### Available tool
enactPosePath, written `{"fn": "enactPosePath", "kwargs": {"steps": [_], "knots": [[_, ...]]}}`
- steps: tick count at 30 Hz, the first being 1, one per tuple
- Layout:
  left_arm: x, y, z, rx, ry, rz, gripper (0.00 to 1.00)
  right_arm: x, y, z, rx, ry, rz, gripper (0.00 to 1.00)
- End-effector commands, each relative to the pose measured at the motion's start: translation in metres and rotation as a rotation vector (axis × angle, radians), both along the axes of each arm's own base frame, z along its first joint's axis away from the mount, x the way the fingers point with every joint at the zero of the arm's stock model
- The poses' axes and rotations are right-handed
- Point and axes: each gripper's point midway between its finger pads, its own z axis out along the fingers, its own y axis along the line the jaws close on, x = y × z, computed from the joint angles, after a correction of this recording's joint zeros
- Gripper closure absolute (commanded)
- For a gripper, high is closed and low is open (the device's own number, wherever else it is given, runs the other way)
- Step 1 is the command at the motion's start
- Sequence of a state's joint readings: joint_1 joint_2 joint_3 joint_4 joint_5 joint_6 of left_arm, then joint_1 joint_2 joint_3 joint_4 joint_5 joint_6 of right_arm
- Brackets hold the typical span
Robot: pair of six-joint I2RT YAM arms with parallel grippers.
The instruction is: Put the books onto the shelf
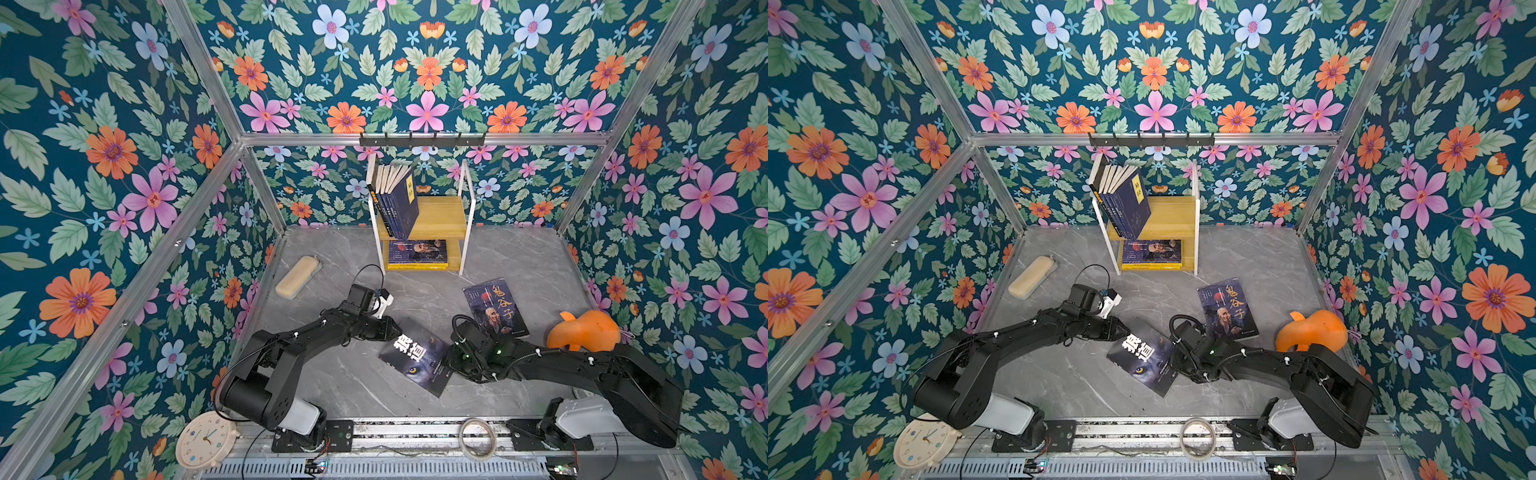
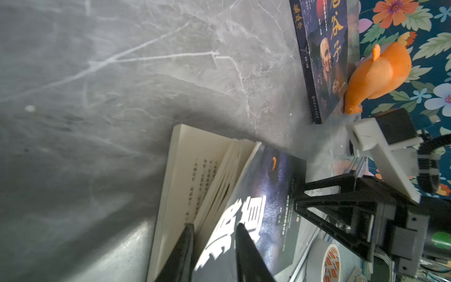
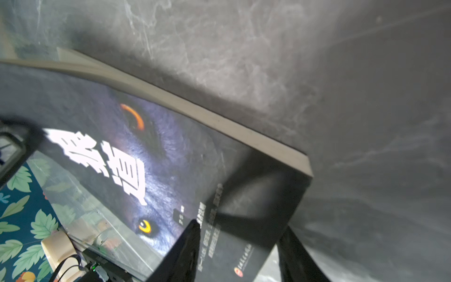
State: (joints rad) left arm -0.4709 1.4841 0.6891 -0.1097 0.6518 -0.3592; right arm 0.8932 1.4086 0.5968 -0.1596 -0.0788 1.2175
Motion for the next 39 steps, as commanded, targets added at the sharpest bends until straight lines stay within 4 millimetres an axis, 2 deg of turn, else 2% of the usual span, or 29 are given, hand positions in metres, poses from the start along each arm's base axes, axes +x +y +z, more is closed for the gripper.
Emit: {"fn": "enactPosePath", "kwargs": {"steps": [1,7,9,15,22,24,27,32,35,39], "knots": [[-0.007,-0.006,0.009,-0.039,0.016,-0.035,0.77,0.004,-0.004,-0.006,-0.043,0.002,0.015,0.49],[-0.005,-0.003,0.002,-0.007,0.006,-0.044,0.91,0.015,0.0,-0.004,-0.045,-0.003,0.029,0.49],[-0.002,-0.002,0.003,0.004,-0.001,-0.041,1.0,0.016,0.0,-0.003,-0.044,-0.009,0.039,0.49],[0.001,0.001,0.013,-0.001,-0.011,-0.021,1.0,0.021,-0.019,0.011,-0.131,-0.071,0.077,0.46],[0.004,-0.001,0.02,-0.024,-0.003,-0.013,1.0,0.021,-0.041,0.045,-0.262,-0.265,0.215,0.3],[0.006,-0.002,0.023,-0.026,-0.002,-0.014,1.0,0.019,-0.04,0.058,-0.325,-0.362,0.292,0.28],[0.006,-0.004,0.021,-0.041,0.01,-0.009,1.0,0.017,-0.027,0.073,-0.392,-0.522,0.427,0.28],[0.009,-0.003,0.026,-0.027,-0.002,-0.012,1.0,0.008,0.018,0.093,-0.514,-0.802,0.679,0.27],[0.008,-0.003,0.022,-0.025,-0.003,-0.011,1.0,0.002,0.047,0.087,-0.574,-0.897,0.822,0.24],[0.008,-0.003,0.025,-0.027,-0.002,-0.014,1.0,0.001,0.076,0.068,-0.736,-0.914,0.969,0.17]]}}
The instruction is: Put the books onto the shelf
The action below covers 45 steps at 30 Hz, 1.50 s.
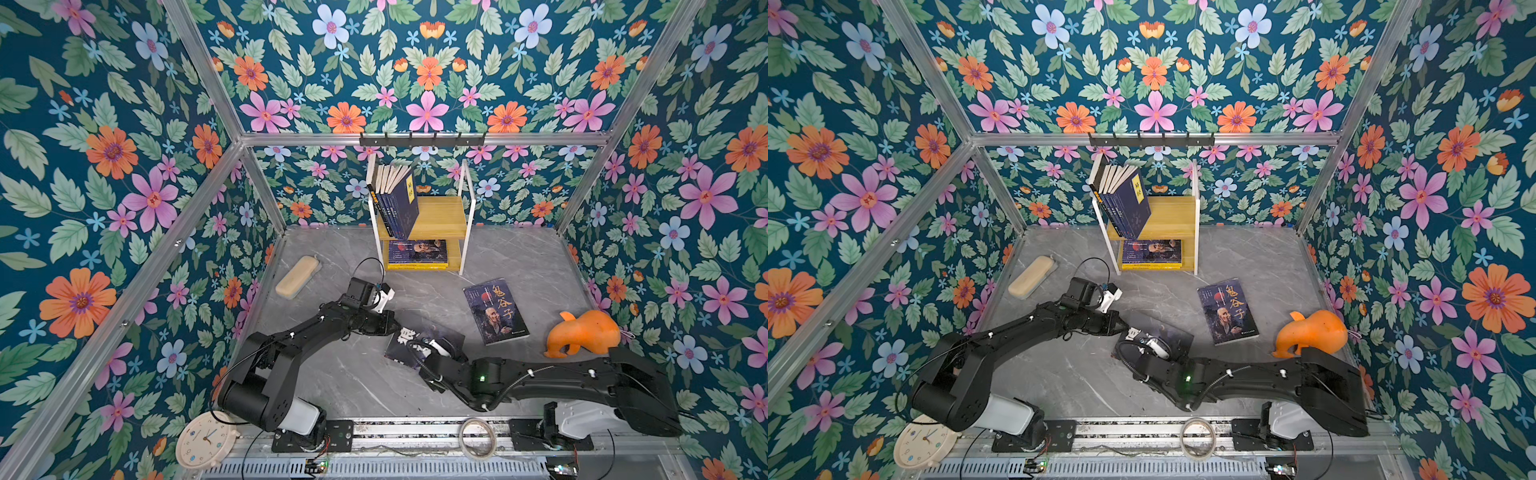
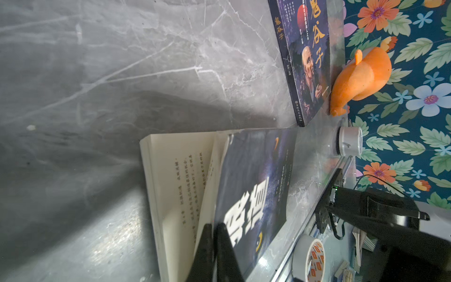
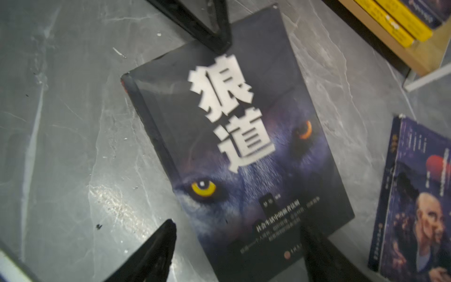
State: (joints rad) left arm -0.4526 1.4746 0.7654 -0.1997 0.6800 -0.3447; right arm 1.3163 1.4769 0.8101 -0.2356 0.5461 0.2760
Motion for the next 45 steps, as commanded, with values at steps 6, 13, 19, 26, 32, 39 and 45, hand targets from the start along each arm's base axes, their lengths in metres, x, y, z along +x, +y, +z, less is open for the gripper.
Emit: {"fn": "enactPosePath", "kwargs": {"steps": [6,13,19,26,32,39,45], "knots": [[0.0,-0.001,0.0,-0.003,0.002,-0.006,1.0,0.007,0.04,-0.039,-0.336,-0.177,0.144,0.14],[-0.002,0.0,0.0,-0.004,0.001,-0.006,1.0,0.008,0.026,-0.064,-0.467,-0.193,0.116,0.16],[-0.003,0.001,-0.003,0.001,-0.001,-0.011,1.0,0.012,0.002,-0.067,-0.553,-0.24,0.057,0.33],[0.005,0.006,0.002,0.032,-0.028,0.018,0.62,0.013,-0.001,-0.062,-0.523,-0.275,0.044,1.0],[0.017,0.026,0.015,0.025,-0.083,0.105,0.32,0.02,0.011,-0.048,-0.486,-0.344,0.028,1.0],[0.005,0.014,0.018,-0.094,-0.032,0.088,0.0,0.036,0.028,-0.023,-0.458,-0.509,-0.043,1.0],[0.006,0.012,0.017,-0.146,0.014,0.126,0.0,0.043,0.029,-0.006,-0.418,-0.604,-0.118,1.0]]}}
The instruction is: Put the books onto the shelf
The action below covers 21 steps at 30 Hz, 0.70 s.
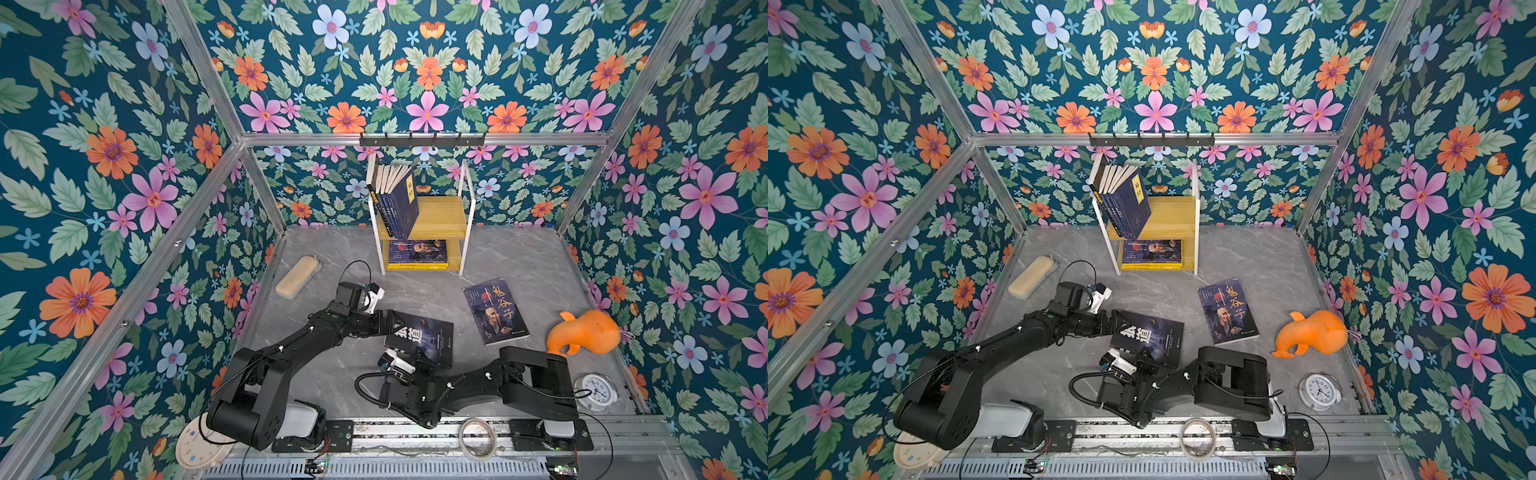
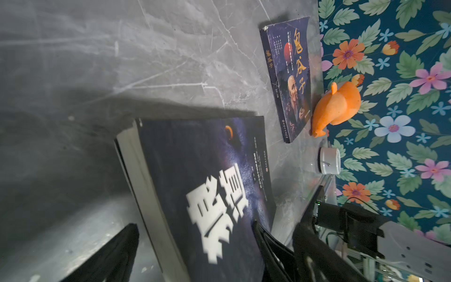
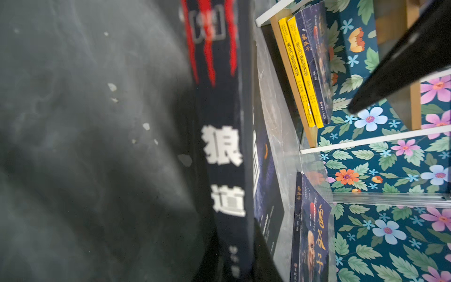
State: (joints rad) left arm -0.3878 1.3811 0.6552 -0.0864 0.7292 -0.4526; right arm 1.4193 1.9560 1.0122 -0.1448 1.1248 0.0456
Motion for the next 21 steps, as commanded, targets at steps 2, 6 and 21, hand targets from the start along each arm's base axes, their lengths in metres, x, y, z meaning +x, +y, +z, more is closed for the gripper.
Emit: {"fn": "enactPosePath", "kwargs": {"steps": [2,6,21], "knots": [[0.009,-0.002,0.01,-0.068,0.02,0.043,0.0,0.008,-0.001,0.027,0.073,-0.129,-0.058,1.0],[0.009,-0.006,0.013,-0.116,0.018,0.033,0.0,0.008,-0.003,0.026,0.145,-0.137,-0.06,1.0],[0.014,-0.014,0.018,-0.208,0.095,0.06,0.5,0.005,0.032,0.019,0.165,-0.119,0.073,1.0]]}}
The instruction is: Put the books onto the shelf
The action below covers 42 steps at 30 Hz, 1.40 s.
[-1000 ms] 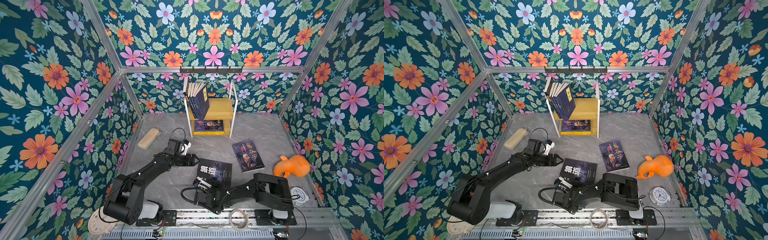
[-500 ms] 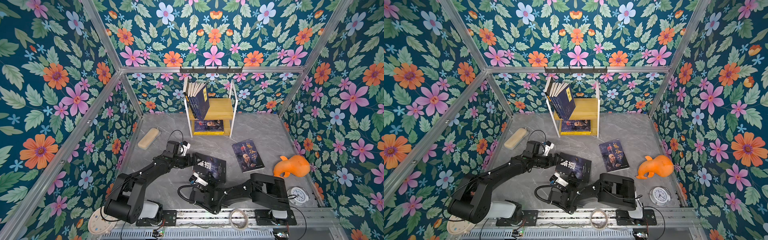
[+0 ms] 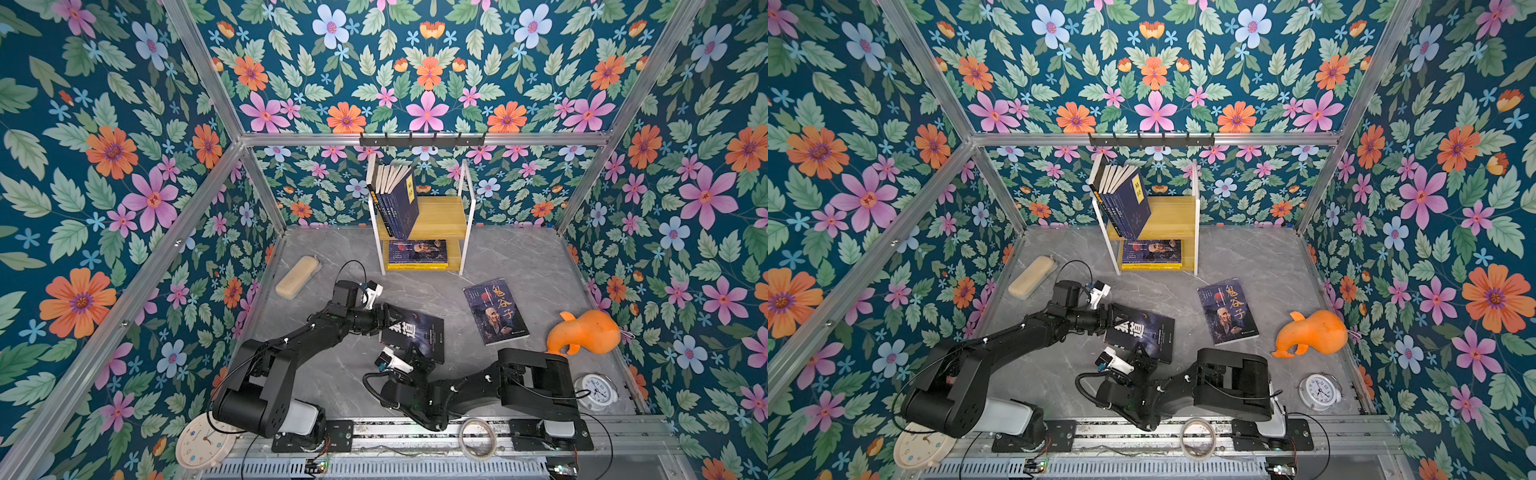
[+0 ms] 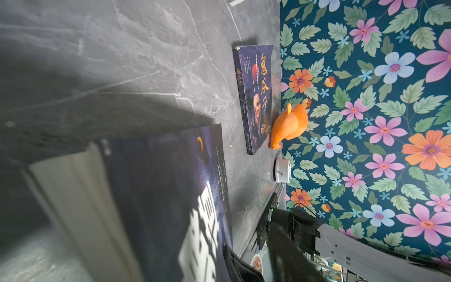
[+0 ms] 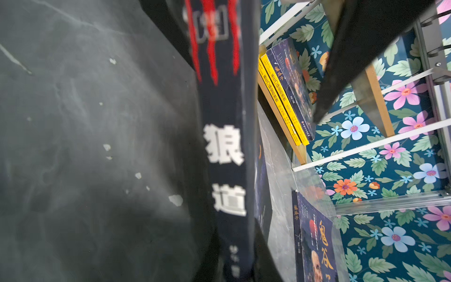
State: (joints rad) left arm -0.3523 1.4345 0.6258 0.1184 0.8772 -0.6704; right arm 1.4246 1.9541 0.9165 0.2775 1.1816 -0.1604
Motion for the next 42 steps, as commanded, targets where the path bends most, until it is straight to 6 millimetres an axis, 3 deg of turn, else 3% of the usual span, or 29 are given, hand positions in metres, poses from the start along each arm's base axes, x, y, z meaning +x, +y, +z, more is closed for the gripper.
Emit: {"fn": "enactPosePath", "kwargs": {"steps": [1,3,4,5,9,13,20,22,26,27,29,35,42], "knots": [[0.004,-0.001,0.003,-0.002,-0.003,0.011,0.62,0.0,0.014,0.003,0.034,-0.011,0.031,1.0],[0.006,0.002,0.003,0.032,-0.002,0.022,0.88,0.001,0.012,0.004,0.018,-0.022,0.02,1.0],[0.006,0.003,0.004,0.038,-0.004,0.021,0.95,0.001,0.011,0.004,0.011,-0.021,0.017,1.0],[0.004,0.003,0.005,0.036,-0.01,0.017,1.0,0.0,0.009,0.005,0.013,-0.017,0.016,0.91],[0.001,0.002,0.006,0.02,-0.018,0.009,1.0,0.003,-0.001,0.0,0.002,-0.004,0.013,0.49],[0.0,0.001,0.013,0.02,-0.027,-0.017,1.0,0.003,-0.011,-0.001,-0.057,0.015,0.018,0.38],[-0.008,-0.002,0.016,-0.004,-0.045,-0.062,1.0,0.015,-0.028,-0.01,-0.087,0.032,0.058,0.42],[-0.01,-0.002,0.016,-0.016,-0.045,-0.065,1.0,0.017,-0.026,-0.011,-0.101,0.031,0.089,0.51],[-0.008,0.0,0.018,-0.007,-0.057,-0.055,1.0,0.021,-0.019,-0.007,-0.16,-0.009,0.138,0.82],[-0.007,0.001,0.018,0.002,-0.057,-0.048,0.97,0.022,-0.019,-0.005,-0.177,-0.017,0.143,0.9],[-0.005,0.005,0.021,0.008,-0.07,-0.037,0.75,0.023,-0.017,-0.002,-0.19,-0.021,0.161,1.0],[0.007,0.027,0.022,0.078,-0.18,0.033,0.41,0.03,-0.022,0.011,-0.252,-0.045,0.17,1.0],[0.02,0.058,0.041,0.139,-0.322,0.111,0.17,0.04,-0.029,0.038,-0.277,-0.061,0.202,1.0]]}}
